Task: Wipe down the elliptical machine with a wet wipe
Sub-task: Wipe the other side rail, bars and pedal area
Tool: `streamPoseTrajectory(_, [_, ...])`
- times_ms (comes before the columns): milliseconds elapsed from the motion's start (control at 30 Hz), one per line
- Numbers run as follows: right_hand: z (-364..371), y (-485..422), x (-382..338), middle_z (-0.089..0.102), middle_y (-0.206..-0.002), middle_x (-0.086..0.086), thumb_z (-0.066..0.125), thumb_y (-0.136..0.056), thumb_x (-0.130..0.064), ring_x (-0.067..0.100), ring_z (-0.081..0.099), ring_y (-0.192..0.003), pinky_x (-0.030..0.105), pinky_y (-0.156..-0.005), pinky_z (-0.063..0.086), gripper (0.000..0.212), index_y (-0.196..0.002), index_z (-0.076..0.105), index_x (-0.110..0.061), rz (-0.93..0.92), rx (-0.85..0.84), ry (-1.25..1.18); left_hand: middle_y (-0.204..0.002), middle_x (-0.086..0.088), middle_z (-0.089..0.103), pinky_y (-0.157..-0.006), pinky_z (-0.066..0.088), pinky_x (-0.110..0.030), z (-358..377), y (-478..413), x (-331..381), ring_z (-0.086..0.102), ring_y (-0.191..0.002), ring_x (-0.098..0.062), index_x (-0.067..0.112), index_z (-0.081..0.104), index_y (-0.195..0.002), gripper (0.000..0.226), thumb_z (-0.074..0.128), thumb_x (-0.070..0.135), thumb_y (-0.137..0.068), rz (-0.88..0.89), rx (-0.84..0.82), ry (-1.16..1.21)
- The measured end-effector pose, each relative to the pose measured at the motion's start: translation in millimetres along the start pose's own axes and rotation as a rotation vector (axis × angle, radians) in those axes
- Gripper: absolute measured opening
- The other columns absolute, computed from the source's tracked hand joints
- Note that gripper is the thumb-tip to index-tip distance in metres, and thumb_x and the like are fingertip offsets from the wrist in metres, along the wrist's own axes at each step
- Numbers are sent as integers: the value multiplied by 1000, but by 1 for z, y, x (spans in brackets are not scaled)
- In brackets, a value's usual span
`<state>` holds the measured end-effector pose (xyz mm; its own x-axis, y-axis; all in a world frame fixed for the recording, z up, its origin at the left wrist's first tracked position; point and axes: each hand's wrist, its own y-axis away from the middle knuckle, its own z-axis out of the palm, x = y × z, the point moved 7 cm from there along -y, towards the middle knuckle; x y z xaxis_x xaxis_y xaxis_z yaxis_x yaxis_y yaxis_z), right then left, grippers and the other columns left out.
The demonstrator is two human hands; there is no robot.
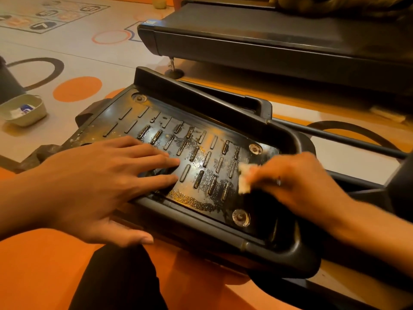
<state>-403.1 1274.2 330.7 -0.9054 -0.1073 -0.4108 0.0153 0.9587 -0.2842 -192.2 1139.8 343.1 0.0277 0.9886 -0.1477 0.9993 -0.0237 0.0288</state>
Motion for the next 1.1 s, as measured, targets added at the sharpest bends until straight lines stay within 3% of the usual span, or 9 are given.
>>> streamPoseTrajectory(133, [-12,-33,43,79,-96,-2,76,-89,-17,6,69,-86,38,-90,60,14,-101,81,-20,181,158,-10,-145,-14,61,-93,54,-65,-3,1,3,63,-127,-39,15,61,-142,93,13,79,-96,12,26,-2])
streamPoseTrajectory(300, [10,4,-18,78,-102,-11,63,-96,-26,-4,67,-95,10,-91,52,19,-105,80,-29,48,40,-47,-155,-11,52,-99,52,-60,-9,1,2,58,-134,-34,16,59,-147,92,30,85,-92,110,5,-60])
streamPoseTrajectory(367, [11,7,-25,78,-104,-10,55,-100,-33,2,70,-101,24,-99,54,26,-110,79,-29,-61,-9,4,-158,-10,49,-102,50,-58,-9,1,0,56,-136,-33,16,57,-149,93,35,86,-91,122,1,-57])
streamPoseTrajectory(467, [0,-17,5,79,-101,-8,55,-97,-34,9,70,-107,34,-122,29,26,-108,79,-33,-18,0,-4,-159,-9,47,-104,49,-58,-9,1,0,54,-137,-32,17,56,-150,94,34,87,-90,119,3,-65])
streamPoseTrajectory(600, [2,-33,21,80,-97,-1,62,-94,-25,22,75,-100,39,-118,33,22,-103,82,-22,39,74,142,-160,-7,47,-104,50,-58,-11,2,0,54,-138,-30,18,55,-150,94,33,87,-91,111,5,-47])
streamPoseTrajectory(767, [12,-6,-20,76,-107,-14,58,-95,-37,0,68,-101,30,-108,46,26,-110,78,-31,-96,15,-47,-158,-9,49,-103,51,-57,-11,1,2,56,-136,-31,17,57,-148,93,32,86,-92,111,11,-62])
streamPoseTrajectory(900, [7,-18,-1,79,-98,1,59,-95,-37,22,75,-99,47,-108,46,27,-103,81,-22,-72,78,69,-158,-8,48,-102,52,-58,-11,1,1,55,-136,-31,17,56,-149,93,33,86,-91,111,7,-62])
streamPoseTrajectory(967, [-1,-38,20,80,-94,5,73,-92,-20,27,76,-90,47,-108,44,13,-101,81,-18,20,153,94,-159,-8,48,-103,51,-57,-11,1,1,55,-137,-30,18,56,-150,93,34,87,-91,109,-3,-69])
streamPoseTrajectory(1100, [7,-29,14,79,-97,-5,75,-92,-23,8,73,-87,39,-104,55,16,-106,81,-26,63,101,2,-158,-9,49,-101,52,-57,-12,1,2,55,-137,-31,17,56,-149,93,35,86,-91,111,9,-68])
